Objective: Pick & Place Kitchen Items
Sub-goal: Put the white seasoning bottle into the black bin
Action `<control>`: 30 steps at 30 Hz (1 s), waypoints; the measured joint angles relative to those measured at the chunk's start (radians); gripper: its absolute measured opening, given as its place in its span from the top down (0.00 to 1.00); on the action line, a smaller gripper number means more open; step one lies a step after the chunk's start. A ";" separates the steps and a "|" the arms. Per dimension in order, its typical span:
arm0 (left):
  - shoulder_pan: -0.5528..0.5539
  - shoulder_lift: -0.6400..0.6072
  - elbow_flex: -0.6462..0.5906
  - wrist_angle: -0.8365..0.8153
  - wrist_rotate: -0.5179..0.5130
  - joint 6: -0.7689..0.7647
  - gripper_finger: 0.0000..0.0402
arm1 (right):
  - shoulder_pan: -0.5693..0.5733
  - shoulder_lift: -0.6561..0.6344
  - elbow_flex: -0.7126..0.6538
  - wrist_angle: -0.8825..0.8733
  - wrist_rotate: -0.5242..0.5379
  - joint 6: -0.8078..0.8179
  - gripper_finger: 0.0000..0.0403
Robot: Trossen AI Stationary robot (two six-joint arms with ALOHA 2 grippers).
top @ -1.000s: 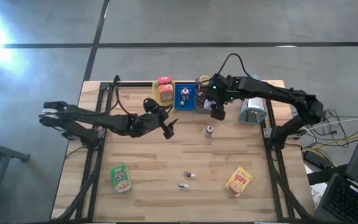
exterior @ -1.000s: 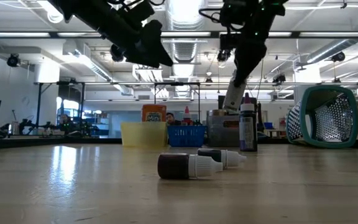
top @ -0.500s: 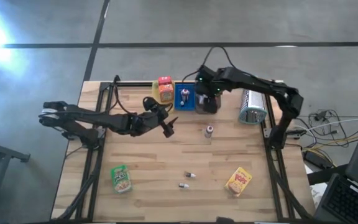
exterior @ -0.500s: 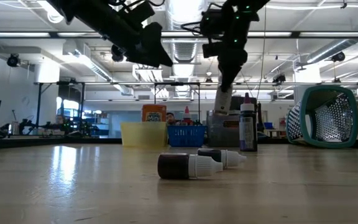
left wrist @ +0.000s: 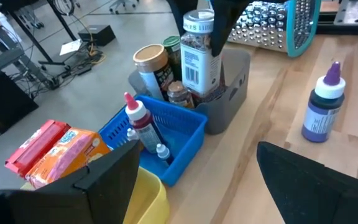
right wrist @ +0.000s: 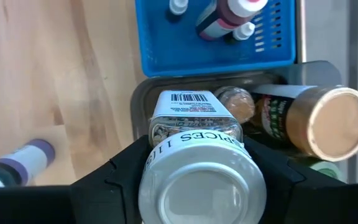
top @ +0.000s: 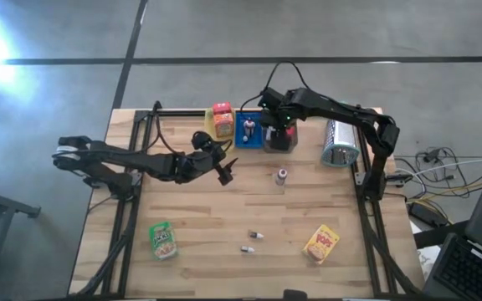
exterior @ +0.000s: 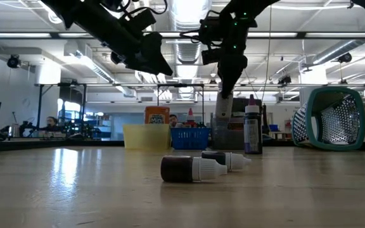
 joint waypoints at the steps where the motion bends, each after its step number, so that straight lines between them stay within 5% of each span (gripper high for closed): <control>1: 0.000 0.000 0.000 0.001 0.000 -0.001 0.18 | 0.000 0.000 -0.001 0.001 -0.011 0.000 0.51; 30: 0.000 0.000 0.000 0.006 0.000 -0.010 0.18 | -0.031 0.006 -0.199 0.239 -0.083 -0.010 0.50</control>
